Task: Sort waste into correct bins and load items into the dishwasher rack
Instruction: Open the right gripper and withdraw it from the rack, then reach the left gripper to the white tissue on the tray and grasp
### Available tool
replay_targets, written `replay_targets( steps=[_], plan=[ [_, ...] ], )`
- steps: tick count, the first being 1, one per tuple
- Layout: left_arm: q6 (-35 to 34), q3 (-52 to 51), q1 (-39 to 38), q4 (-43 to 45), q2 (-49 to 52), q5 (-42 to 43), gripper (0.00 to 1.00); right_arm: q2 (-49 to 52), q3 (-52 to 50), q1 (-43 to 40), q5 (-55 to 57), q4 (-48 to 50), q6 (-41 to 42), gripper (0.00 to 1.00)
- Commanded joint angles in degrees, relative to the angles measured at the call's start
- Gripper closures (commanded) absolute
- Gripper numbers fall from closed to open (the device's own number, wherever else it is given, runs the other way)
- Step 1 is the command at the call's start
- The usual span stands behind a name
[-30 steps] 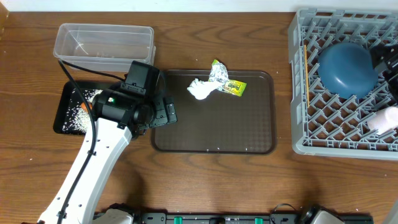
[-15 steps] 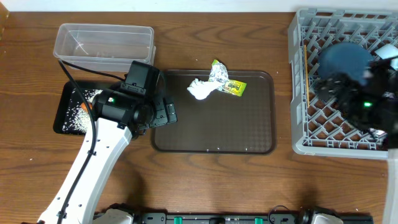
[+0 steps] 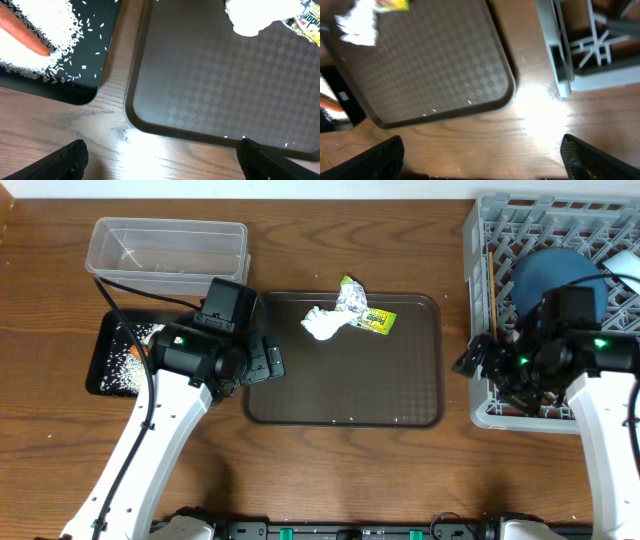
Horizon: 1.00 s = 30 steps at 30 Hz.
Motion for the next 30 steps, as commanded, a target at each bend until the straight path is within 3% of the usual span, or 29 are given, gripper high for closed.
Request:
replay_targets(
  steps=[1, 15, 21, 30],
  plan=[
    [-0.52, -0.07, -0.09, -0.13, 0.11, -0.09, 0.02, 0.72, -1.95, 0.46, 0.57, -0.35, -0.57, 0.01],
    [-0.52, -0.07, -0.09, -0.13, 0.11, -0.09, 0.02, -2.45, -2.71, 0.39, 0.83, -0.61, -1.46, 0.01],
    [-0.52, -0.07, -0.09, -0.13, 0.11, -0.09, 0.02, -5.79, -2.45, -1.16, 10.73, 2.10, -1.44, 0.01],
    [-0.52, -0.07, -0.09, -0.13, 0.11, -0.09, 0.02, -6.27, -2.47, -2.56, 12.79, 1.16, -1.46, 0.01]
  ],
)
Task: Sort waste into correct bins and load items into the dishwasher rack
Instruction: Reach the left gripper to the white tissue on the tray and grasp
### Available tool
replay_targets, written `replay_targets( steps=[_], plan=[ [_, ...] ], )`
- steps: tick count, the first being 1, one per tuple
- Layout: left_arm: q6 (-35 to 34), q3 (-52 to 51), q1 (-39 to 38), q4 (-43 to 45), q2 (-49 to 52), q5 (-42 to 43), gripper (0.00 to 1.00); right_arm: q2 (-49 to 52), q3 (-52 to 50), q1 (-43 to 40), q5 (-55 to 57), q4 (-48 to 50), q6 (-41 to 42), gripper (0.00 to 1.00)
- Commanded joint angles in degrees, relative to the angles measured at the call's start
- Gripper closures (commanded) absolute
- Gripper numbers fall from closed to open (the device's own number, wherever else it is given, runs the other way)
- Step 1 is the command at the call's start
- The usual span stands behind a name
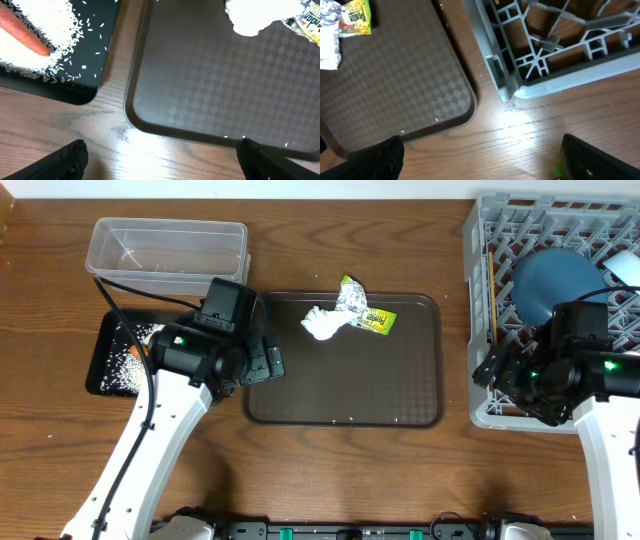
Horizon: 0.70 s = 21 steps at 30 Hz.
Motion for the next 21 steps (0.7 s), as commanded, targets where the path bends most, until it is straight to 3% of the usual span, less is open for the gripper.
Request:
replay_targets(
  steps=[1, 11, 13, 18, 21],
  plan=[
    [-0.52, -0.07, -0.09, -0.13, 0.11, -0.09, 0.02, -0.46, 0.37, -0.68, 2.47, -0.17, -0.79, 0.01],
    [-0.72, -0.07, -0.09, 0.15, 0.11, -0.09, 0.02, -0.46, 0.37, -0.68, 2.45, -0.20, -0.79, 0.01],
    [-3.80, -0.07, -0.09, 0.55, 0.11, 0.46, 0.02, -0.46, 0.37, -0.68, 2.45, -0.20, -0.79, 0.01],
    [-11.02, -0.07, -0.09, 0.74, 0.11, 15.02, 0.02, -0.46, 0.37, -0.68, 2.45, -0.20, -0.79, 0.01],
    [-6.49, -0.07, -1.22, 7.28, 0.17, 25.81, 0.02, -0.46, 0.37, -0.68, 2.45, -0.20, -0.79, 0.01]
  ],
)
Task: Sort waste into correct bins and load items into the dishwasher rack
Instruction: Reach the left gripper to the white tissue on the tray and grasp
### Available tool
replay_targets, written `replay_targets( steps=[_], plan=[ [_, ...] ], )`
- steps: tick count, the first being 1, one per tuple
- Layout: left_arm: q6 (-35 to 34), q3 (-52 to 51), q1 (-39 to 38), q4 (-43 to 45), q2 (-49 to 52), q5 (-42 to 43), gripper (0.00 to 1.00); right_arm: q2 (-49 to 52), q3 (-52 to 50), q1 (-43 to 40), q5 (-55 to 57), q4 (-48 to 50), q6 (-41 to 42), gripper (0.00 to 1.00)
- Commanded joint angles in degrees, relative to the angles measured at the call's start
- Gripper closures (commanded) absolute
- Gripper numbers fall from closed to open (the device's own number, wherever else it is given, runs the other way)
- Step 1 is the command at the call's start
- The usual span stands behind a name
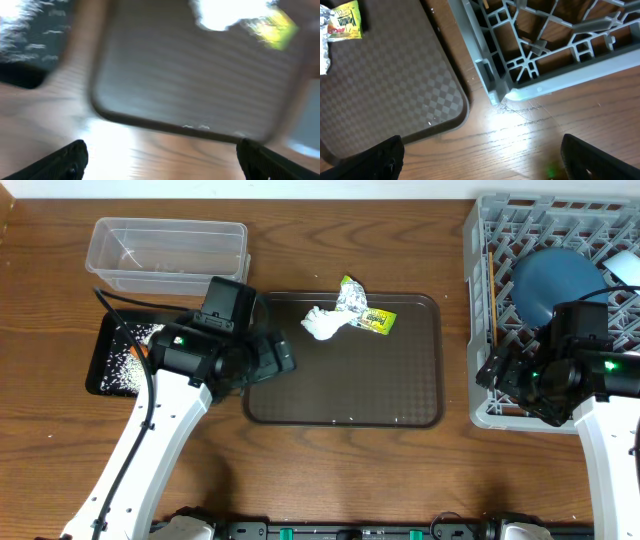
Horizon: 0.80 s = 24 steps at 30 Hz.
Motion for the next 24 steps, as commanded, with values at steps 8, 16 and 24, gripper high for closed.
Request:
replay_targets(
  steps=[8, 16, 24],
  plan=[
    [-5.22, 0.48, -6.67, 18.60, 2.01, 11.52, 0.02, -0.46, 0.37, -0.66, 0.57, -0.17, -0.79, 0.01],
    [-2.25, 10.64, -6.56, 9.97, 16.02, 2.60, 0.02, -0.46, 0.37, -0.66, 0.57, -0.17, -0.79, 0.01],
    [12.33, 24.87, -6.67, 4.81, 31.78, -8.79, 0.02, -0.46, 0.37, -0.66, 0.57, -0.17, -0.79, 0.01]
  ],
)
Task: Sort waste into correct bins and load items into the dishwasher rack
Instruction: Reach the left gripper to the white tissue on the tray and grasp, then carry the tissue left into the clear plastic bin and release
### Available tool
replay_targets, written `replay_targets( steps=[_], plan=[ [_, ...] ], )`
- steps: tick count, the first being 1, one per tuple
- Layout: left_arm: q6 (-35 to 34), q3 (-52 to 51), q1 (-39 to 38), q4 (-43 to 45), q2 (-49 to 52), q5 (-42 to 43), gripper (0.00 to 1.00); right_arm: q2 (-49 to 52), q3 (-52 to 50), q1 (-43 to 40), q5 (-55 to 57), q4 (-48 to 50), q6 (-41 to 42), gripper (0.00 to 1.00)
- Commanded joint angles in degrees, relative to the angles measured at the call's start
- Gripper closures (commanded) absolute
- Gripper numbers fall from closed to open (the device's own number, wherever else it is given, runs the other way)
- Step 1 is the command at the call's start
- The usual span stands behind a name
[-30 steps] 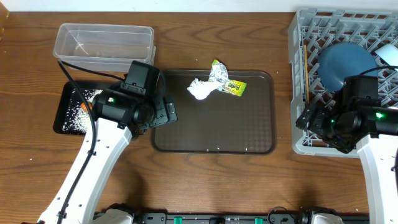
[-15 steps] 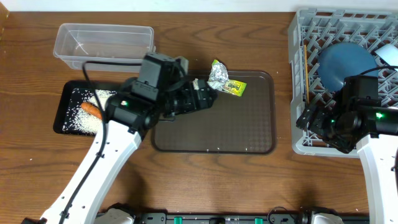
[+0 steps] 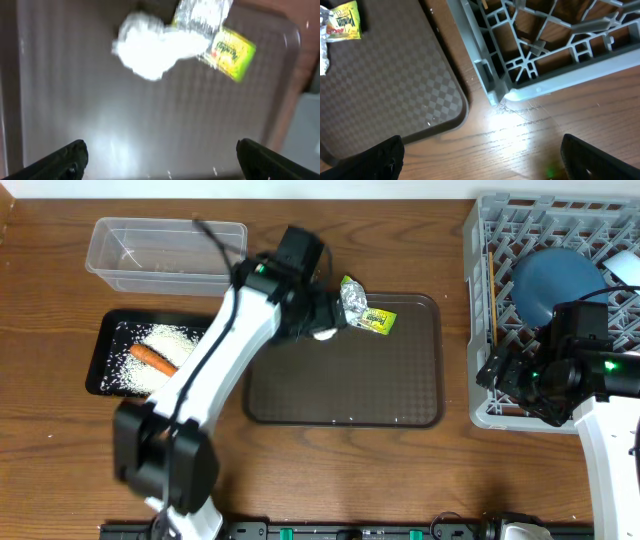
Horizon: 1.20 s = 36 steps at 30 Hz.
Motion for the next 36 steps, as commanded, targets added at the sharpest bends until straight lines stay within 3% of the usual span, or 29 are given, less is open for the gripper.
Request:
replay_targets(
  steps=[1, 7, 22, 25, 30, 36],
  plan=[
    [9.55, 2.34, 0.15, 3.06, 3.74, -5.60, 0.02, -0.46, 0.37, -0.66, 0.37, -0.15, -0.79, 0.01],
    [9.64, 2.19, 0.20, 9.60, 10.54, -8.46, 0.02, -0.46, 0.37, -0.66, 0.37, -0.15, -0.79, 0.01],
    [9.62, 2.12, 0.24, 12.76, 20.50, -8.87, 0.03, -0.46, 0.37, -0.66, 0.37, -0.15, -0.79, 0.01],
    [9.62, 2.12, 0.24, 12.74, 20.61, -8.87, 0.16, -0.46, 0.37, -0.66, 0.37, -0.15, -0.79, 0.01],
    [9.64, 2.14, 0.24, 12.46, 19.96, -9.68, 0.58, -0.46, 0.37, -0.66, 0.37, -0.15, -0.79, 0.01],
    [9.64, 2.25, 0.66, 12.76, 14.56, -10.03, 0.80, -0.46, 0.37, -0.66, 0.37, -0.15, -0.79, 0.01]
  ],
)
